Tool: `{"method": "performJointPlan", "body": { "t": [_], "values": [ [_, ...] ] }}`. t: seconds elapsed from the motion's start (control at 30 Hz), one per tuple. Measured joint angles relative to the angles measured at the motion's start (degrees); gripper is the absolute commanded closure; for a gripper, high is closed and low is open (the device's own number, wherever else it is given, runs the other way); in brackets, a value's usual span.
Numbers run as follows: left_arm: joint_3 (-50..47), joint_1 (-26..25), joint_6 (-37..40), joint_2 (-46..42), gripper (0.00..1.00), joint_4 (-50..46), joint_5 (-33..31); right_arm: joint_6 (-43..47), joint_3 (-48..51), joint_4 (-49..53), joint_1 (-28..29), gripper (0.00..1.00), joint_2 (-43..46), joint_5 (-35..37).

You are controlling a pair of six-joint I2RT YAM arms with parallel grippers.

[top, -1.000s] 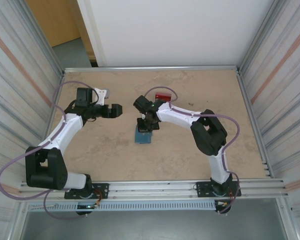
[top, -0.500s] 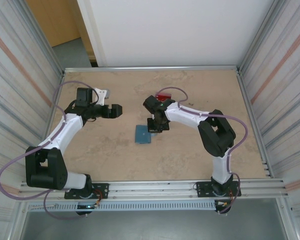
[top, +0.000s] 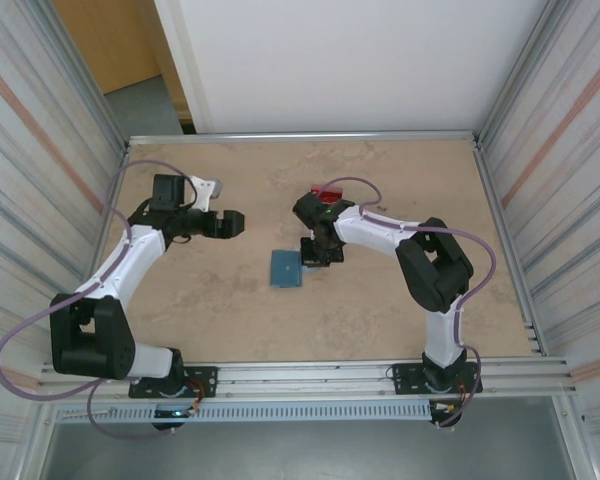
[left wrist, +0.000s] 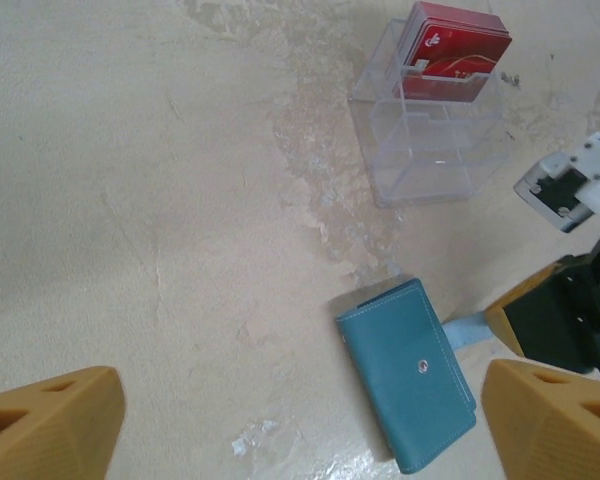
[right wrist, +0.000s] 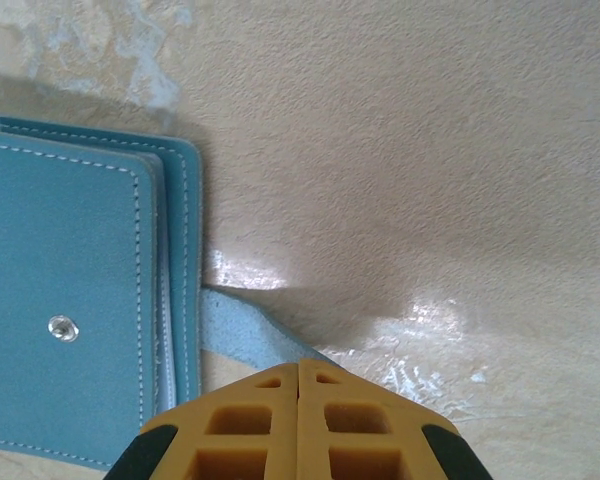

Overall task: Put the credit cards into the card holder
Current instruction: Open the card holder at the center of the table.

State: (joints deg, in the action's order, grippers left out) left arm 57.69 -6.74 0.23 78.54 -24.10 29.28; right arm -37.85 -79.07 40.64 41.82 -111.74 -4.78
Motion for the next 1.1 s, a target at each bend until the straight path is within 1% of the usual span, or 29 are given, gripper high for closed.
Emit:
{"method": "performJointPlan", "body": {
  "t": [0.07,0.17,0.23,0.3,0.37,0.47,0.57,0.63,0.73,0.87,0.97,1.1],
  "values": [
    [2.6,-0.1,1.7,0.0,0.01,-2.2,-0.7,0.0,0.6,-0.5,-0.3,1.0,-0.1,0.0],
    [7.8,-1.2,6.0,0.0,0.06,-5.7,-2.7,0.0,1.9,-1.5,-0.7,1.0,-0.5,-0.1],
    [10.1,-3.1,10.3,0.0,0.11,-6.6,-4.4,0.0,2.6,-2.0,-1.0,1.0,-0.7,-0.6],
    [11.0,-6.0,15.9,-0.3,0.14,-7.8,-5.9,0.0,2.8,-2.5,-1.2,1.0,-0.7,-1.0],
    [11.0,-9.8,22.0,-0.5,0.2,-10.2,-7.5,0.0,3.1,-3.1,-1.4,1.0,-0.7,-1.5],
    [10.5,-15.9,31.4,-0.6,0.23,-13.2,-10.6,0.0,3.3,-3.6,-1.4,1.0,-0.7,-1.9],
    [6.9,-21.7,39.7,-2.3,0.3,-14.1,-13.6,0.0,4.0,-5.0,-1.4,1.0,-0.7,-2.5],
    [3.8,-24.6,43.8,-3.5,0.32,-14.7,-14.9,0.0,4.7,-5.9,-1.4,1.0,-0.4,-2.6],
    [-1.0,-27.1,47.0,-4.5,0.29,-14.2,-16.3,-0.1,5.4,-6.8,-1.4,1.0,0.0,-2.7],
    [-9.2,-30.1,48.7,-5.1,0.3,-9.1,-19.4,-0.3,6.9,-8.5,-1.3,1.0,0.9,-2.8],
    [-12.7,-32.2,49.9,-4.3,0.33,-5.7,-21.4,-0.3,7.3,-9.1,-1.4,1.0,1.2,-2.8],
    [-13.2,-34.8,51.6,-1.8,0.43,-0.2,-23.2,-0.3,8.3,-10.1,-1.4,1.0,1.7,-2.8]
  ]
}}
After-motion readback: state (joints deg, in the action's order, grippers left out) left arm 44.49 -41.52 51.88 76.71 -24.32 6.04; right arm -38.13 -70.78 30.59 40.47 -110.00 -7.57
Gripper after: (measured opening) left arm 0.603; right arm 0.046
